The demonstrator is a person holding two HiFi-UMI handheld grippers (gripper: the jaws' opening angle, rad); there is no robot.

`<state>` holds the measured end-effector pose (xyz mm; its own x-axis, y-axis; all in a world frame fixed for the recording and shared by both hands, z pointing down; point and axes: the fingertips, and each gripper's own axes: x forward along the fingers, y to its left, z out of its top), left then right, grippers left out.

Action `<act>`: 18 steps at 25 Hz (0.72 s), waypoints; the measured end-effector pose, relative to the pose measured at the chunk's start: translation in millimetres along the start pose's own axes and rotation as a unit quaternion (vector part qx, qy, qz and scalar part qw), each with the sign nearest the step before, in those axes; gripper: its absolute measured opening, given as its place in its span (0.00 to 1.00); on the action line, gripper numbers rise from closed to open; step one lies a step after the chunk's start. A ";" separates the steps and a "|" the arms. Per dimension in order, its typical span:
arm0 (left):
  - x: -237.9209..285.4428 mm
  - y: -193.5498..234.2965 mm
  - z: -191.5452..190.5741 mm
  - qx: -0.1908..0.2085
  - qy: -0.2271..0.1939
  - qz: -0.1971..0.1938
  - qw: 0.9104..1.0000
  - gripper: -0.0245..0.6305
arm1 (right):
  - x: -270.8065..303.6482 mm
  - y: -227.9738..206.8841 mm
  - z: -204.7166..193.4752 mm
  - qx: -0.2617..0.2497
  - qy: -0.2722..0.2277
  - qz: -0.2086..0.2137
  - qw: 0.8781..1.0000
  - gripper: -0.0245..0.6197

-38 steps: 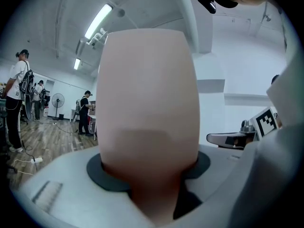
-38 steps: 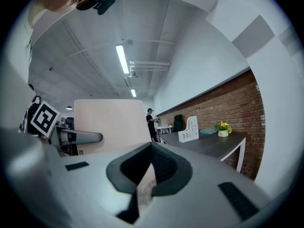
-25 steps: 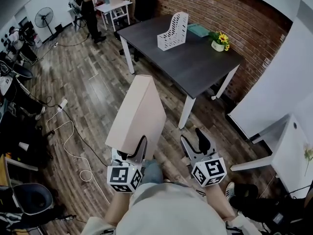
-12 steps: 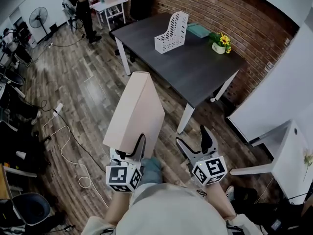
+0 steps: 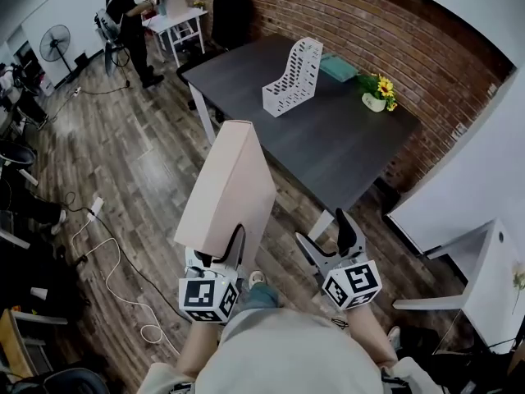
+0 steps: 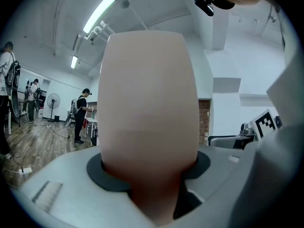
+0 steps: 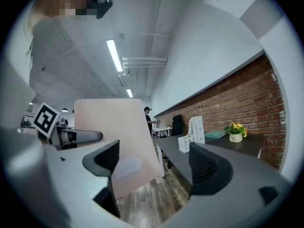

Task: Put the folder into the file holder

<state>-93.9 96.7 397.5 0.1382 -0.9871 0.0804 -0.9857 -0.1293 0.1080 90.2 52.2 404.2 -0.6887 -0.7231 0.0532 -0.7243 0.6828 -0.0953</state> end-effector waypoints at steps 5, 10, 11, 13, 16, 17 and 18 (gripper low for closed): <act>48.9 40.2 17.0 0.008 -0.008 -0.009 1.000 0.45 | 59.6 -11.1 9.9 -0.002 -0.007 -0.009 1.000 0.70; 93.4 74.5 25.6 0.009 -0.010 -0.023 1.000 0.45 | 111.6 -18.2 11.6 -0.003 -0.006 -0.014 1.000 0.70; 101.6 80.5 27.3 0.009 -0.010 -0.026 1.000 0.45 | 121.0 -19.8 11.6 -0.003 -0.005 -0.015 1.000 0.70; 117.9 90.8 30.4 0.010 -0.011 -0.031 0.999 0.45 | 138.0 -24.4 11.8 -0.003 -0.003 -0.018 1.000 0.70; 139.4 104.1 34.4 0.011 -0.012 -0.040 0.999 0.45 | 160.0 -31.8 11.9 -0.002 -0.003 -0.025 1.000 0.70; 145.5 108.4 35.4 0.011 -0.012 -0.043 0.999 0.45 | 167.0 -33.5 11.7 -0.001 -0.003 -0.026 1.000 0.70; 151.4 112.5 36.3 0.011 -0.011 -0.046 0.999 0.45 | 173.5 -34.9 11.3 -0.001 -0.002 -0.027 1.000 0.70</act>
<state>-187.3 -70.6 385.8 0.2257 -0.9730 0.0488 -0.9711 -0.2207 0.0915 -3.6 -98.3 405.5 -0.6482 -0.7596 0.0537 -0.7607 0.6428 -0.0900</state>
